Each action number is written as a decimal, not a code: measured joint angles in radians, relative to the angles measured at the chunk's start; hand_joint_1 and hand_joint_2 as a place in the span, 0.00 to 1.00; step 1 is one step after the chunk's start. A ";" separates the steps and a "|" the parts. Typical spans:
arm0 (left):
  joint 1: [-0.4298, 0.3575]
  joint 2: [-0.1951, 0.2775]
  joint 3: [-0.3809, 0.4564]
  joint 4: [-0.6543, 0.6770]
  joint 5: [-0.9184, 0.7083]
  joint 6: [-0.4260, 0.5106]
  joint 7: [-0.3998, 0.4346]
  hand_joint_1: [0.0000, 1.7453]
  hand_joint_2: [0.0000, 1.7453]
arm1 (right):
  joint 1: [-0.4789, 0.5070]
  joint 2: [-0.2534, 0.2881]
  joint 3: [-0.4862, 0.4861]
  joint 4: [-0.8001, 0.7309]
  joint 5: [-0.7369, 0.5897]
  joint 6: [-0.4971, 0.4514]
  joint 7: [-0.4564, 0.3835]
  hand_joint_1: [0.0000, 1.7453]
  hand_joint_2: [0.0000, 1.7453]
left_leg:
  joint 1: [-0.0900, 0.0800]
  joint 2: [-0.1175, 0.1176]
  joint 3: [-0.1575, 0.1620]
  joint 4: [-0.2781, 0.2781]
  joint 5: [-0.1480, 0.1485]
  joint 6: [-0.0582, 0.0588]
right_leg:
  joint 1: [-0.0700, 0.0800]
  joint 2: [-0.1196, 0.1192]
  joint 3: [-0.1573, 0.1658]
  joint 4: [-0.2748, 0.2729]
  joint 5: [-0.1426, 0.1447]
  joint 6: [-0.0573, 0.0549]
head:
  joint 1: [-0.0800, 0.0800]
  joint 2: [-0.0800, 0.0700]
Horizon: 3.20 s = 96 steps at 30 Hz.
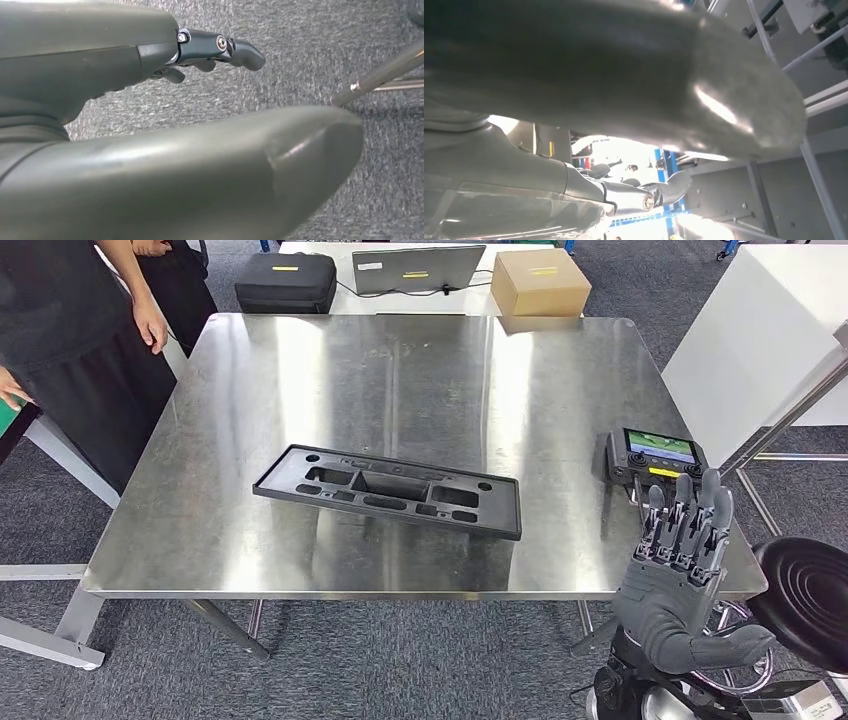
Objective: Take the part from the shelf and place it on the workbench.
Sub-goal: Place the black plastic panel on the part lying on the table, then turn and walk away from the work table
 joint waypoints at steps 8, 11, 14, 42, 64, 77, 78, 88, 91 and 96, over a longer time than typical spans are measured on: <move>0.000 0.005 0.007 0.000 0.003 -0.001 -0.013 0.00 0.00 | -0.003 0.014 -0.022 0.000 -0.007 0.010 0.000 0.00 0.00 | 0.003 -0.003 -0.011 0.024 -0.003 -0.047 | -0.007 -0.005 0.138 -0.260 0.109 -0.022 | -0.003 0.000; 0.002 0.007 0.008 0.001 0.002 -0.005 -0.014 0.00 0.00 | -0.002 0.023 -0.027 0.000 -0.006 0.009 0.000 0.00 0.00 | 0.012 0.000 -0.060 0.152 -0.108 -0.062 | -0.010 -0.008 0.129 -0.260 0.126 -0.045 | -0.006 0.000; 0.002 0.007 0.008 0.001 0.002 -0.010 -0.014 0.00 0.00 | -0.001 0.026 -0.032 0.000 -0.004 0.008 0.000 0.00 0.00 | 0.016 0.001 -0.100 0.309 -0.193 -0.071 | -0.002 -0.010 0.112 -0.255 0.136 -0.049 | -0.006 0.000; -0.005 0.009 0.017 0.003 -0.011 -0.020 -0.019 0.00 0.00 | 0.002 0.034 -0.067 -0.011 -0.002 -0.006 0.000 0.00 0.00 | 0.006 0.002 -0.050 0.057 -0.010 -0.053 | -0.006 -0.004 0.174 -0.265 0.082 -0.039 | 0.001 0.000; -0.013 0.006 0.023 0.003 -0.009 -0.020 -0.018 0.00 0.00 | 0.005 0.046 -0.096 -0.012 -0.001 0.009 0.001 0.00 0.00 | 0.004 0.015 0.007 -0.017 0.010 -0.013 | -0.004 -0.007 0.033 0.003 0.049 0.013 | 0.010 0.000; -0.005 0.004 0.035 0.004 -0.002 -0.019 -0.028 0.00 0.00 | 0.004 0.051 -0.100 -0.008 0.006 -0.001 0.000 0.00 0.00 | 0.020 0.011 -0.111 0.294 -0.169 -0.074 | 0.000 -0.013 0.158 -0.262 0.104 -0.055 | 0.003 0.000; -0.005 0.005 0.035 0.004 -0.002 -0.019 -0.029 0.00 0.00 | 0.004 0.051 -0.100 -0.006 0.007 -0.004 0.000 0.00 0.00 | 0.020 0.011 -0.096 0.303 -0.161 -0.073 | 0.001 -0.012 0.148 -0.259 0.111 -0.053 | 0.003 0.000; -0.011 0.006 0.042 0.004 -0.002 -0.021 -0.032 0.00 0.00 | 0.000 0.047 -0.089 0.004 0.023 -0.049 0.001 0.00 0.00 | 0.007 0.011 0.082 -0.006 -0.052 -0.010 | 0.008 -0.011 0.083 -0.220 0.118 -0.008 | 0.004 0.000; -0.014 0.004 0.042 0.004 -0.006 -0.023 -0.032 0.00 0.00 | 0.001 0.039 -0.086 0.014 0.036 -0.086 0.001 0.00 0.00 | 0.005 0.014 0.041 -0.016 -0.013 0.001 | 0.004 -0.008 0.014 -0.049 0.004 -0.021 | 0.008 0.000; -0.015 -0.001 0.043 0.004 -0.020 -0.024 -0.028 0.00 0.00 | 0.002 0.017 -0.083 0.076 0.078 -0.190 0.001 0.00 0.00 | 0.004 0.014 -0.032 -0.008 0.042 -0.017 | -0.005 -0.009 0.117 -0.087 0.055 0.025 | 0.009 0.000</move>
